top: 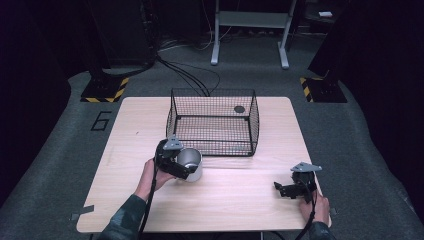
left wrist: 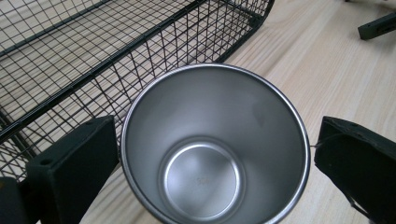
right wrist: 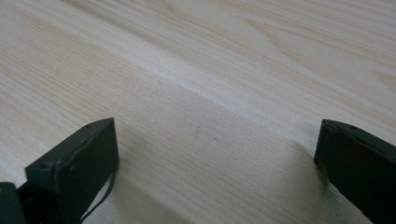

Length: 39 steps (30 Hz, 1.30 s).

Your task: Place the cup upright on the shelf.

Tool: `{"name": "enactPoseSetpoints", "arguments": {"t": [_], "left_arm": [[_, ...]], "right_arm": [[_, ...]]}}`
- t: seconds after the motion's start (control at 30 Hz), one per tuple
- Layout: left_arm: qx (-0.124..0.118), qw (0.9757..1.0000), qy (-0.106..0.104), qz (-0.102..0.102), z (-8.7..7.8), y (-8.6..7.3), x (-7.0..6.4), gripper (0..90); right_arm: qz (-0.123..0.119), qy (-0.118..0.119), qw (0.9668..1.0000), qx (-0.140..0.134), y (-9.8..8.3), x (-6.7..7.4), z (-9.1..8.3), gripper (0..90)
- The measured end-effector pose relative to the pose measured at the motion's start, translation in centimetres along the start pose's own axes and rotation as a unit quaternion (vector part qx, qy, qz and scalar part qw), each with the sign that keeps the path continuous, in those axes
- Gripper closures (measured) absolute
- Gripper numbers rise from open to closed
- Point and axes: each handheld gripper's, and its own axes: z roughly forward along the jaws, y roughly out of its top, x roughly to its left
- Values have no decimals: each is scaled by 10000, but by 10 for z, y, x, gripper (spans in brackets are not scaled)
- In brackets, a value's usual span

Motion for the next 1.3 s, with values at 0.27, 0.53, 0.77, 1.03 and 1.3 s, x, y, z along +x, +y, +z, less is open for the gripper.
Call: {"name": "enactPoseSetpoints", "arguments": {"t": [0.27,0.53,0.77,1.03,1.3], "left_arm": [[87,10000,27,-18,9,2,1,4],[233,9997,78,40,16,3,-2,49],[193,9996,194,-8,17,2,-4,55],[193,9997,156,10,16,2,-3,60],[180,9998,79,36,9,2,-4,61]], "right_arm": [[1,0,10000,0,0,0,0,0],[1,0,10000,0,0,0,0,0],[-1,0,10000,-1,0,0,0,0],[-1,0,10000,0,0,0,0,0],[-1,-1,10000,0,0,0,0,0]]}}
